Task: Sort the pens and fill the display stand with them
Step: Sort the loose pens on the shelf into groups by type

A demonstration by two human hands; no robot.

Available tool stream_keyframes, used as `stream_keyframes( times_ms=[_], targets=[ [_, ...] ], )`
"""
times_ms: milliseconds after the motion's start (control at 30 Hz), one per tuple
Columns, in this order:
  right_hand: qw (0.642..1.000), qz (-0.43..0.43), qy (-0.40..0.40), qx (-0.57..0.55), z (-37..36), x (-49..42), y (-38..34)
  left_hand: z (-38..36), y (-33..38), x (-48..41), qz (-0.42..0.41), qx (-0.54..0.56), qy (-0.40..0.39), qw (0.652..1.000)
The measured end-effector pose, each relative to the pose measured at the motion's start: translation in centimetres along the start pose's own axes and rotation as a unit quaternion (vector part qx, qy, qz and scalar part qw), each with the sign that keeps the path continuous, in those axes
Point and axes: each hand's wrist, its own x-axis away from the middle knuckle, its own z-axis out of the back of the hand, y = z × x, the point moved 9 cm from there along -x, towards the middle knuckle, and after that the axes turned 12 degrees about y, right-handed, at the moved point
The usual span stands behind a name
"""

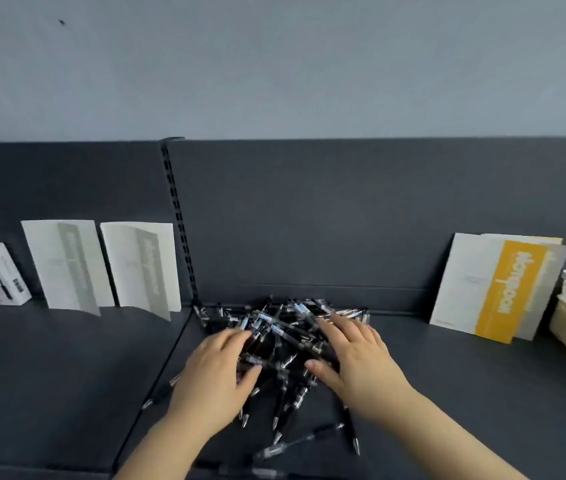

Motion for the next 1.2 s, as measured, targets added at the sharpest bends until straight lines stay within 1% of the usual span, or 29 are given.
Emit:
stream_keyframes(
  times_ms=[100,233,400,500,600,700,833,900,1033,1200],
  targets=[
    [1.0,0.028,-0.006,-0.001,-1.8,-1.1,1.3,-3.0,0.4,-0.6,0.011,0.003,-0.026,1.0],
    [0.998,0.048,-0.028,-0.02,-4.3,-3.0,2.4,-6.0,1.5,-1.0,0.0,-0.02,-0.087,0.996],
    [0.996,0.03,-0.066,-0.042,-6.3,-4.9,3.0,-8.1,1.8,-1.7,-0.002,-0.072,-0.107,0.992],
    [0.995,0.018,-0.083,-0.045,-7.2,-5.7,2.6,-8.4,1.5,-2.4,-0.014,-0.104,-0.103,0.989],
    [0.994,-0.001,-0.102,-0.046,-7.7,-6.4,2.2,-8.4,1.5,-2.9,-0.029,-0.093,-0.106,0.99],
    [0.991,-0.031,-0.123,-0.043,-8.1,-6.8,2.0,-8.5,1.7,-2.7,-0.063,-0.068,-0.119,0.989],
    [0.994,-0.054,-0.084,-0.044,-7.4,-8.2,1.5,-8.3,1.1,-2.9,-0.081,-0.038,-0.124,0.988],
    [0.996,-0.047,-0.072,-0.028,-7.4,-9.1,0.8,-8.1,0.7,-3.1,-0.086,-0.029,-0.121,0.988],
    [0.994,-0.032,-0.099,0.01,-9.2,-10.4,-0.9,-7.4,-0.5,-3.6,-0.095,-0.023,-0.122,0.988],
    [0.994,-0.043,-0.089,0.049,-9.3,-11.2,-1.2,-7.1,-2.0,-4.3,-0.104,-0.022,-0.133,0.985]
  ],
)
